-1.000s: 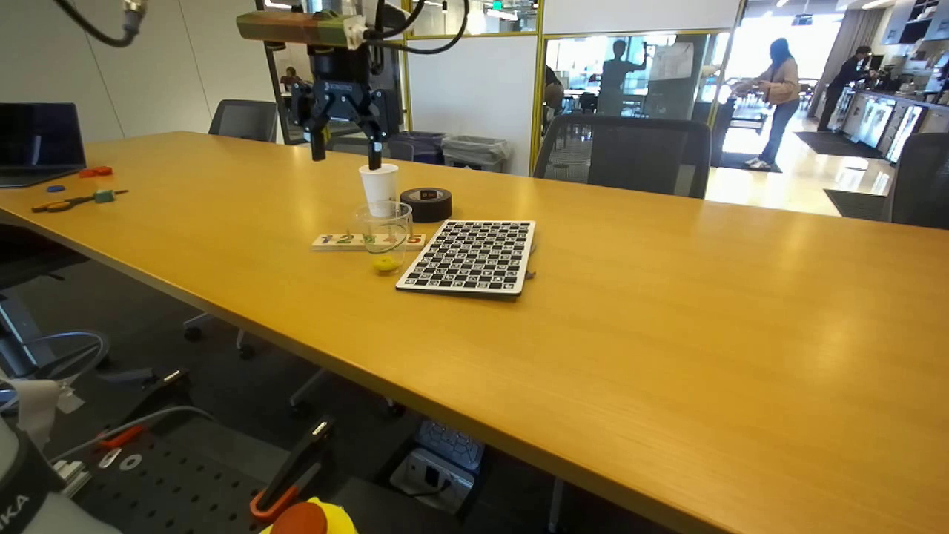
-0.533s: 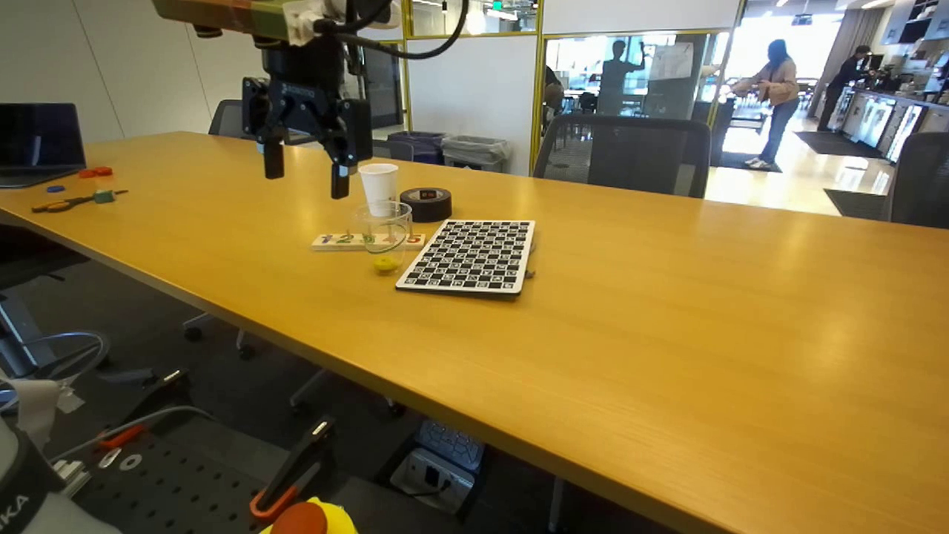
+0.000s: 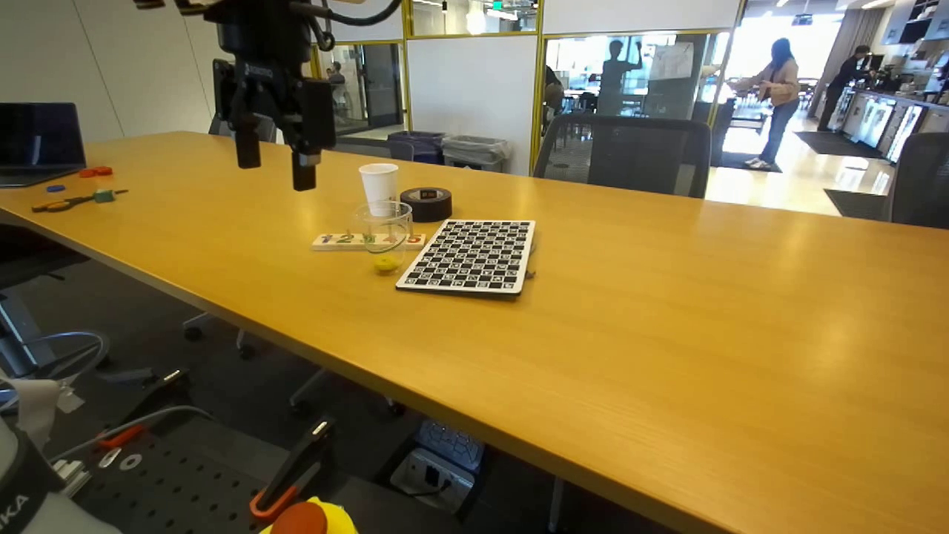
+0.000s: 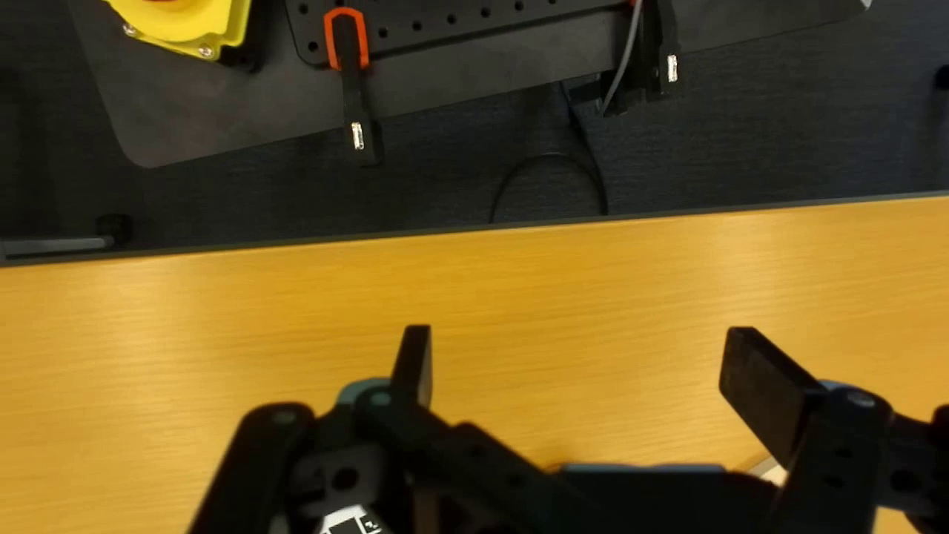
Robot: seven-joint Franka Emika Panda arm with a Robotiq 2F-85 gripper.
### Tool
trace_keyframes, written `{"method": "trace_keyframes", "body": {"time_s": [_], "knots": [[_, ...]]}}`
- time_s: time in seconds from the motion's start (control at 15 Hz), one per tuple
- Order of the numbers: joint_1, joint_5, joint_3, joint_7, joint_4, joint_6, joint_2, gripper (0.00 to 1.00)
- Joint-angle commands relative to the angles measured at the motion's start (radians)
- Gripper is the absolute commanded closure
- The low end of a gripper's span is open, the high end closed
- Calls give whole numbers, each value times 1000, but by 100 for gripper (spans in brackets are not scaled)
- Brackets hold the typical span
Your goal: Put the yellow discs on the table and then put the orange discs in the cup
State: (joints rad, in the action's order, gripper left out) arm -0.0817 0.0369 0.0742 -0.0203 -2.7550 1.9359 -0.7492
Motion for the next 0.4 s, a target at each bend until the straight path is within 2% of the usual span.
{"method": "trace_keyframes", "body": {"time_s": [0.0, 0.33], "knots": [[-3, 5, -15, -29, 2, -9, -6, 0], [-3, 9, -35, -74, 2, -20, -14, 0]]}}
